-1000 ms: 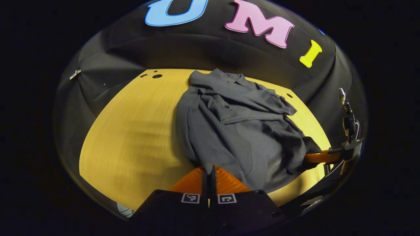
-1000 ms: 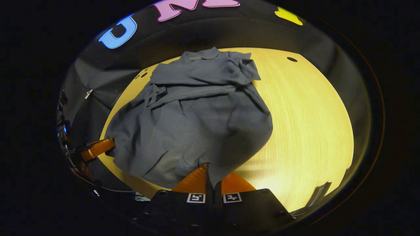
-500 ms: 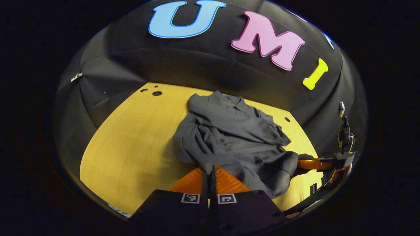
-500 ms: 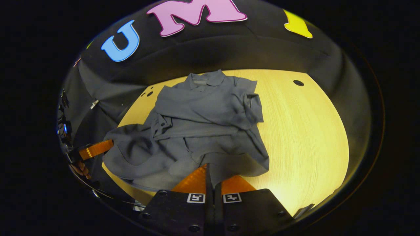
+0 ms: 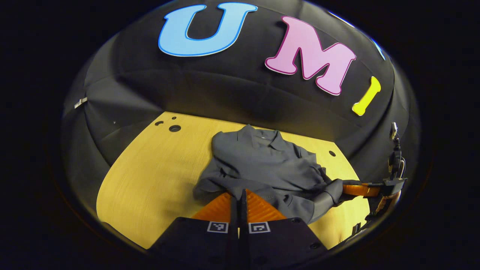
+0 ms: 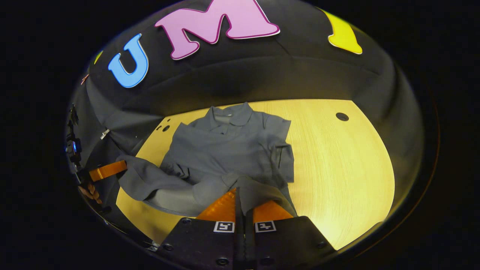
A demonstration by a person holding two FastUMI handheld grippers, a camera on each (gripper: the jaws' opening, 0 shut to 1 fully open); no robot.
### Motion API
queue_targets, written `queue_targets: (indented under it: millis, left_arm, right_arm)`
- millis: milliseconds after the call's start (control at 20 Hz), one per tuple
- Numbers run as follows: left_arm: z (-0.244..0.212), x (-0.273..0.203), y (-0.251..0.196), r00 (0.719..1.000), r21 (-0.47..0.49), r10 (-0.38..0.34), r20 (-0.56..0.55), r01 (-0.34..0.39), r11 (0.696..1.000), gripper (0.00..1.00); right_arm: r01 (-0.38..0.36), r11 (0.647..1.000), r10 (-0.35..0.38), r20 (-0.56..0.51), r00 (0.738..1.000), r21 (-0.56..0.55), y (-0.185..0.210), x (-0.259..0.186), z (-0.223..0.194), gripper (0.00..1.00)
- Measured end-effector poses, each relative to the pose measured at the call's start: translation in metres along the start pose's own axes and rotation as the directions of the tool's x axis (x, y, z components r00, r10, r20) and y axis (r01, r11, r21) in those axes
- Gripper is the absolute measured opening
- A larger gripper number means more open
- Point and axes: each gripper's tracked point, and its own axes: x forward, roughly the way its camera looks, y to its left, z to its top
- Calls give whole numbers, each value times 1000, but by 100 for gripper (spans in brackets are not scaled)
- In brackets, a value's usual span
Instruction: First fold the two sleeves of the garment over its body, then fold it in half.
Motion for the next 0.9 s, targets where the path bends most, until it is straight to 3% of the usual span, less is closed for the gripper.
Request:
queue_targets:
  millis: [400,550,900]
  left_arm:
    - [55,75,9,1000,-29,-16,13,16,999,5]
    - [70,107,7,999,-106,-37,27,39,994,5]
    - [74,187,28,1000,-156,-1,25,5,988,5]
  right_arm:
    - [21,1000,-20,66,998,0,-16,60,70,5]
    - [27,1000,-26,80,996,-9,-22,84,88,5]
    - [31,999,-34,82,996,41,-43,140,112,5]
